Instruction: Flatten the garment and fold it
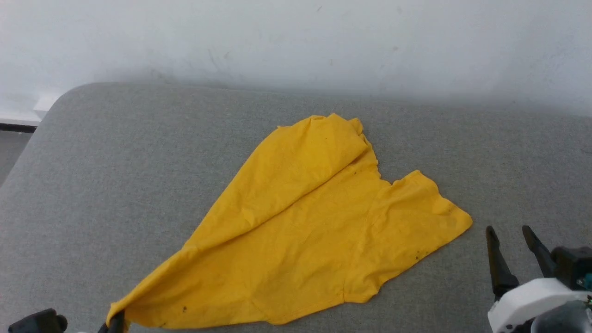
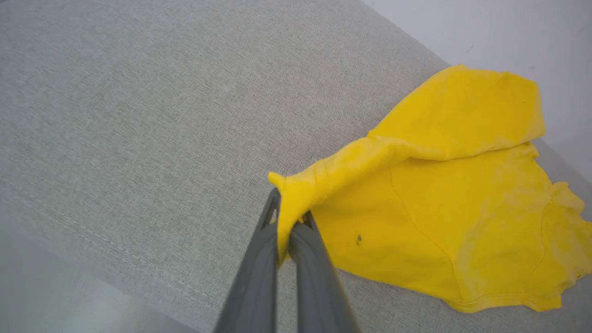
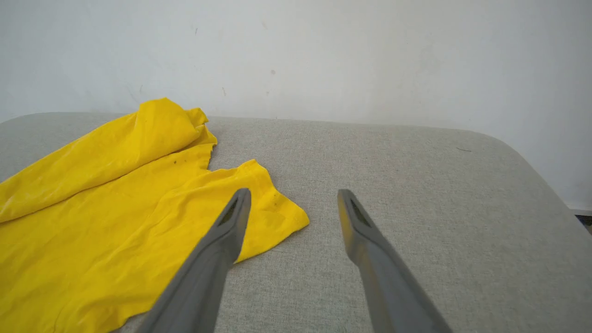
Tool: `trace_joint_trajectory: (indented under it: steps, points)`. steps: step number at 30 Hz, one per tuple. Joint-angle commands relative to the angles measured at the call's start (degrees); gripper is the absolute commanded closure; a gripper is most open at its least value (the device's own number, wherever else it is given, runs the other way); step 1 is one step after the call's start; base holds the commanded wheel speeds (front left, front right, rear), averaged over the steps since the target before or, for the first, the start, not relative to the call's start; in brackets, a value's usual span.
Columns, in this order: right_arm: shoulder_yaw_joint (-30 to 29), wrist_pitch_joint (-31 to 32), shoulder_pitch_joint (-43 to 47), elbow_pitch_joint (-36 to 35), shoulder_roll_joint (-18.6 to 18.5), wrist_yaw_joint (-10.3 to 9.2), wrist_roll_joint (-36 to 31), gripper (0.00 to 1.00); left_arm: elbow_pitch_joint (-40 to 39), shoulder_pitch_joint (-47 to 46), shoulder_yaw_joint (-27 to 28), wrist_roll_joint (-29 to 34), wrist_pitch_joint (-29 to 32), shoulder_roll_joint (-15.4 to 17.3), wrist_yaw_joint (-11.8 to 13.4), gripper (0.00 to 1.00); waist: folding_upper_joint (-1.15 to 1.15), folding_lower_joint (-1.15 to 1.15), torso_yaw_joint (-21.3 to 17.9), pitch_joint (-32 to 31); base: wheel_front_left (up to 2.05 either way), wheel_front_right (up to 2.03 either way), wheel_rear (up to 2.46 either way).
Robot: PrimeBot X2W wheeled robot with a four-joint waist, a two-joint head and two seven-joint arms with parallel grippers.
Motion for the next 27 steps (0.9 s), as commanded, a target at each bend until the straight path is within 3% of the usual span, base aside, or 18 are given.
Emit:
trace_joint_trajectory:
  steps: [1, 9, 19, 27]
  points:
    - [0.4, 0.6, -1.4, -0.6, 0.1, -0.04, -0.5, 0.0, -0.4, -0.7, -0.2, 0.3, 0.0, -0.2, -0.5, 1.0, 0.0, 0.01, -0.1, 0.3, 0.0, 0.0, 0.0]
    - [2.4, 12.8, -13.7, -0.3, -0.3, -0.04, -4.0, 0.0, -3.1, -6.0, -3.7, 1.4, 0.3, -1.3, -2.9, 1.0, 0.0, 0.01, -0.3, 5.8, 0.0, 0.0, 0.0]
    - [7.2, 33.7, -23.3, 7.6, -9.2, -0.04, 1.0, 0.0, -2.2, -13.0, -6.6, 2.3, 0.8, -2.0, -5.7, 1.0, 0.0, 0.01, 2.6, 13.4, 0.0, 0.0, 0.0]
    - [14.4, 40.0, -24.0, 8.9, -16.5, -0.04, 9.7, 0.0, 0.0, -15.5, -7.5, 1.9, 0.7, -2.7, -7.3, 1.0, 0.0, 0.01, 5.1, 16.1, 0.0, 0.0, 0.0]
